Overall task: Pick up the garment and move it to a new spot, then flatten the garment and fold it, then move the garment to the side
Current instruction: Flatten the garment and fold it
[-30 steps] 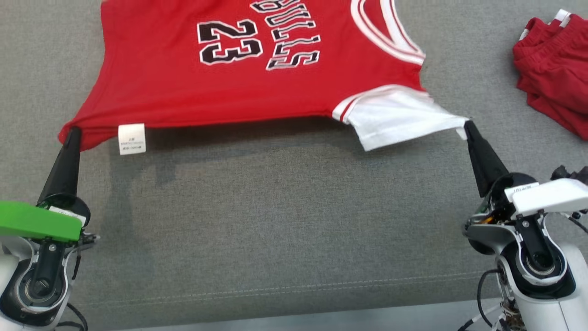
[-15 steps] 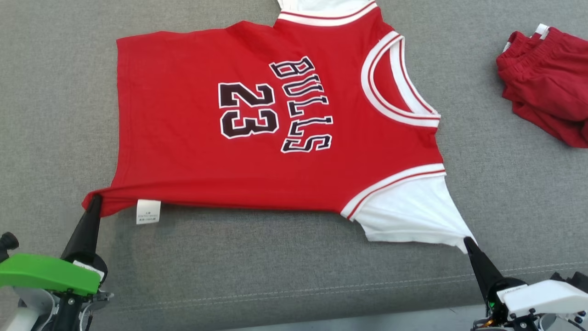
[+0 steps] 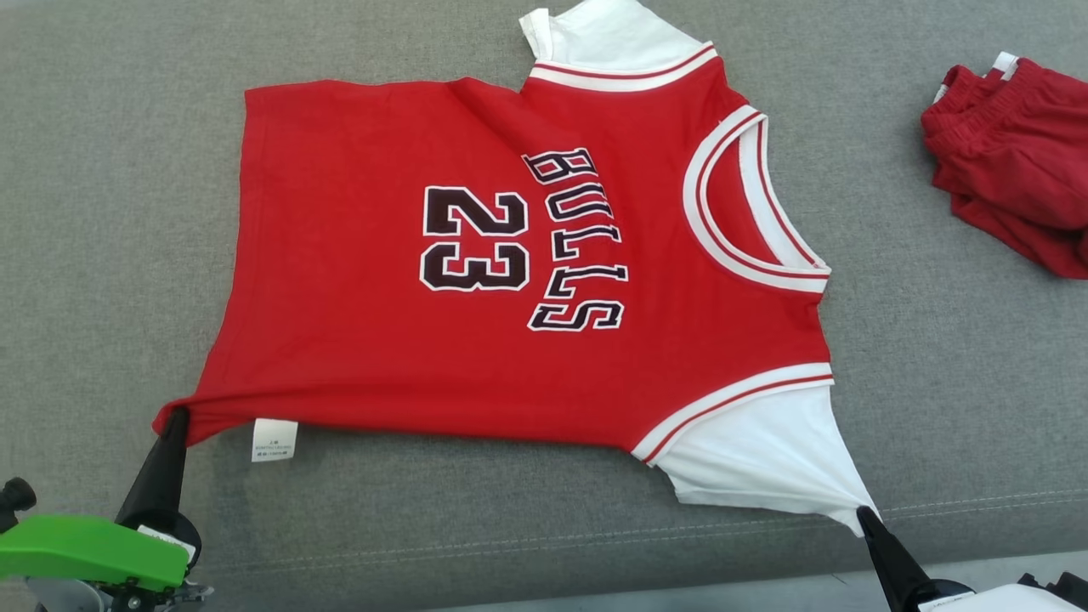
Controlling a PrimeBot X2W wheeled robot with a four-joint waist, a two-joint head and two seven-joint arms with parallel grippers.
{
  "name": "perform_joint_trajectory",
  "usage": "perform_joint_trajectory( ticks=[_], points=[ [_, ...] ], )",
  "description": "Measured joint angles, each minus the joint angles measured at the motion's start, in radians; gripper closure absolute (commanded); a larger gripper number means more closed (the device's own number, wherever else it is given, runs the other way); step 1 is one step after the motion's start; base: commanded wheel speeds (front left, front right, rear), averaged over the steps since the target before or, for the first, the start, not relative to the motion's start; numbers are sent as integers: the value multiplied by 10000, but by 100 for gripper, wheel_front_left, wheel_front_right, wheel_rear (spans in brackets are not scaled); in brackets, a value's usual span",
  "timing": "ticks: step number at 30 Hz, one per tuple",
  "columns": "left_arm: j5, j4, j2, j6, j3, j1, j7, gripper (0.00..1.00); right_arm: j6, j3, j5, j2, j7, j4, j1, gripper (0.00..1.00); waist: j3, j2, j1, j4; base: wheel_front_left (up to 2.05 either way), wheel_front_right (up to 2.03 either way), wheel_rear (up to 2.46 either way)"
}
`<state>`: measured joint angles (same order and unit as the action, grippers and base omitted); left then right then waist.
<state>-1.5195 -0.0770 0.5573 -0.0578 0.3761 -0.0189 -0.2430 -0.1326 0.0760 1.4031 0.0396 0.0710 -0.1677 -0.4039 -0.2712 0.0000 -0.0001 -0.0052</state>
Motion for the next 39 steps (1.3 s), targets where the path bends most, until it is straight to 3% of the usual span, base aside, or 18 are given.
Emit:
perform_joint_trajectory(
  ticks=[22,31,39],
  points=[
    [385,-1473,-456,-305,-1152,-1352,-58,100,-6,543,17,59,267,-1570,-374,100,-375,0,0,340,0,0,0],
    [445,-2447,-251,-305,-1126,-1270,-27,98,-4,249,-54,328,372,-3371,1102,100,-758,0,0,-44,0,0,0],
    [474,-2838,207,-330,-1120,-354,472,98,-6,-144,-240,591,460,-3488,1877,100,-1190,0,0,-172,0,0,0]
  ],
)
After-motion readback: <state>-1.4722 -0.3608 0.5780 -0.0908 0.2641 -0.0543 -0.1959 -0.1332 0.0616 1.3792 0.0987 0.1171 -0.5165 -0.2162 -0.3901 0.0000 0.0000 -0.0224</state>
